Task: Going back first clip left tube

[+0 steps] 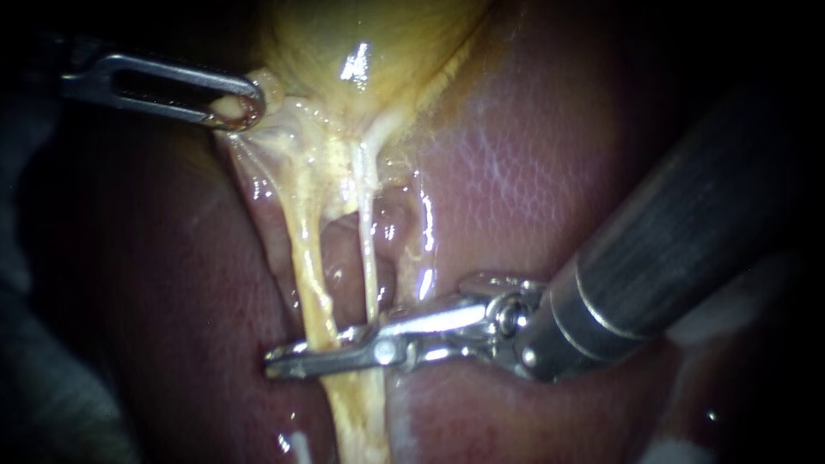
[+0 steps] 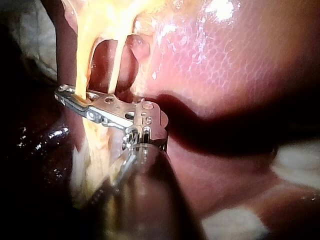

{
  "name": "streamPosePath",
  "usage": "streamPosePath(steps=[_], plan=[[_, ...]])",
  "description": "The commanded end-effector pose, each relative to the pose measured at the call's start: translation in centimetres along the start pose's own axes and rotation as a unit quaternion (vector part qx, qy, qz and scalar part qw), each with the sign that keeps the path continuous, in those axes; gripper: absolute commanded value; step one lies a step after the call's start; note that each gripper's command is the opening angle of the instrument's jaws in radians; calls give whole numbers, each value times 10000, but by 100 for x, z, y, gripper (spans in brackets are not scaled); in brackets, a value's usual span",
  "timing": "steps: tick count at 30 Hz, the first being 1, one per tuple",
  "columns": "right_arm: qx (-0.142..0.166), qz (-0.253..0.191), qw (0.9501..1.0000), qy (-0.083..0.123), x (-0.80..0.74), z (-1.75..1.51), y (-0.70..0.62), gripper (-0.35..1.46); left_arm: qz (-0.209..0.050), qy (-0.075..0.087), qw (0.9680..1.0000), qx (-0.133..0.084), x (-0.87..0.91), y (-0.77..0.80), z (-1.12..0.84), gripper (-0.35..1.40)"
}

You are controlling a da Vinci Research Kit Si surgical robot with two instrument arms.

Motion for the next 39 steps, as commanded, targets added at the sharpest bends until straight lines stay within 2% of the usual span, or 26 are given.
streamPosePath(steps=[1, 3, 6, 9, 13, 14, 16, 20, 24, 27, 28, 29, 31, 33, 35, 39], plan=[[24, -32, 10000, -11, 0, 2, 1, -30, 0, -1, 10000, -1, 0, 0, 0, -35], [28, -509, 9987, 24, 0, 5, 3, 3, 0, -1, 10000, -1, 0, 0, 0, -35], [-20, -982, 9952, 51, 3, 10, 6, 29, 0, -1, 10000, -1, 0, 0, 0, -35], [-260, -1399, 9898, 72, 6, 11, 9, 41, 0, -1, 10000, -1, 0, 0, 0, -35], [-641, -1935, 9790, -61, 11, 9, 14, 46, 1, -2, 10000, -2, 0, -1, 0, -35], [-780, -2110, 9743, -69, 13, 8, 16, 47, 1, -2, 10000, -2, 0, -1, 0, -35], [-978, -2303, 9681, -108, 16, 6, 19, 49, 1, -2, 10000, -2, 0, -1, 0, -35], [-1117, -2772, 9540, -226, 18, -1, 19, 50, 1, -2, 10000, -2, 0, -1, 0, -35], [-1159, -3262, 9373, -406, 17, -9, 10, 50, 2, -4, 10000, -4, 0, -1, -1, -35], [-1153, -3732, 9189, -553, 18, -18, -3, 50, 2, -4, 10000, -5, 0, -1, -2, -35], [-1160, -3934, 9098, -641, 18, -24, -9, 50, 2, -5, 10000, -5, 0, -1, -2, -35], [-1178, -4056, 9037, -698, 19, -29, -16, 50, 2, -5, 10000, -5, 0, -1, -2, -35], [-1271, -4350, 8879, -792, 23, -41, -29, 50, 2, -5, 10000, -6, 0, -1, -2, -35], [-1359, -4509, 8778, -880, 31, -59, -47, 50, 3, -6, 10000, -7, 0, -1, -3, -35], [-1454, -4731, 8638, -945, 38, -77, -62, 50, 3, -6, 10000, -7, 0, -1, -3, -35], [-1644, -4898, 8497, -1051, 44, -110, -83, 50, 3, -6, 10000, -6, 0, -1, -3, -35]])
